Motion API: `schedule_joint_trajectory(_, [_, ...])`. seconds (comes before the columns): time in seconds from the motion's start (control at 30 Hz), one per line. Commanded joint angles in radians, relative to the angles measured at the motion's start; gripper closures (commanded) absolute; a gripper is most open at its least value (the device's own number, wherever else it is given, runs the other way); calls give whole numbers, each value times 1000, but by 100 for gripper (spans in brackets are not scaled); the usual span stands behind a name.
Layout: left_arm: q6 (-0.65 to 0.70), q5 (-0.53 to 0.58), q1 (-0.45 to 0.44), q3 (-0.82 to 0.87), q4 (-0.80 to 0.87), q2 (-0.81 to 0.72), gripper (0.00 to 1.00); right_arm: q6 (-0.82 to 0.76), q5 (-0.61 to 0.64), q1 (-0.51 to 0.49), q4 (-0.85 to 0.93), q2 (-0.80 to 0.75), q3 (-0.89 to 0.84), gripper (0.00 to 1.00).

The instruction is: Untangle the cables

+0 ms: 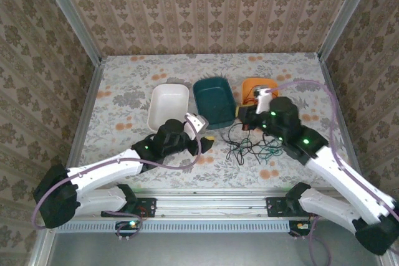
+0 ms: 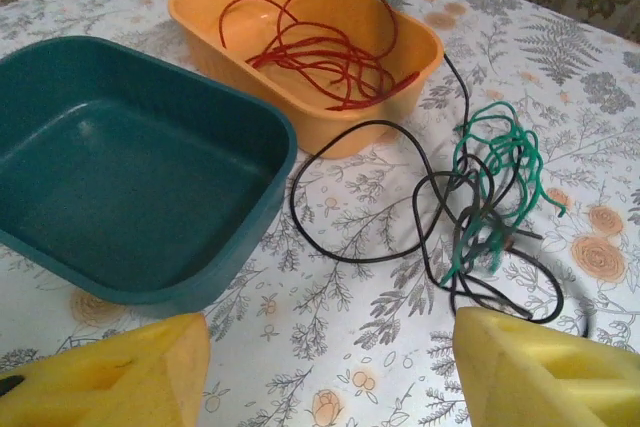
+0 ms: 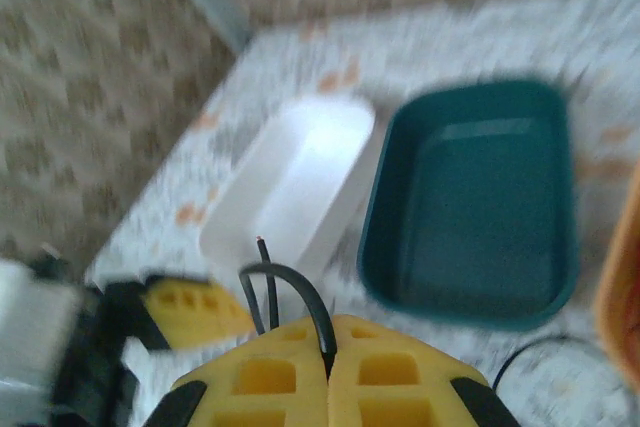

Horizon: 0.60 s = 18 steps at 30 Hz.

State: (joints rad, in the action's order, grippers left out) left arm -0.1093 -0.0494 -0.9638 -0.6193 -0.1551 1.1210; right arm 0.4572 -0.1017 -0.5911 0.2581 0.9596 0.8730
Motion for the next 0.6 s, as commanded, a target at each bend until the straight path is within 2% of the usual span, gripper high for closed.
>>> schedule_joint_trajectory(0.0, [-4,-26,24,2,37,-5,34,-2,-213,-20,-19,118,-27,97])
schedule_joint_trajectory(0.07, [-9,-26,28,9,40,9,34,-17,-237,-33,-21,200,-19,92])
schedule_joint_trajectory(0.2, [-12,-19,32,31,46,37,35,-62,-223,-53,43,287,23,62])
schedule_joint_trajectory(0.27, [-22,-15,32,43,44,47,35,-74,-188,-56,74,282,24,55])
schedule_joint_trajectory(0.4, [-35,-27,31,61,36,71,36,-100,-149,-60,146,237,3,52])
schedule_joint_trajectory(0.57, [-23,-39,25,50,28,132,38,-104,-233,-77,196,210,-57,54])
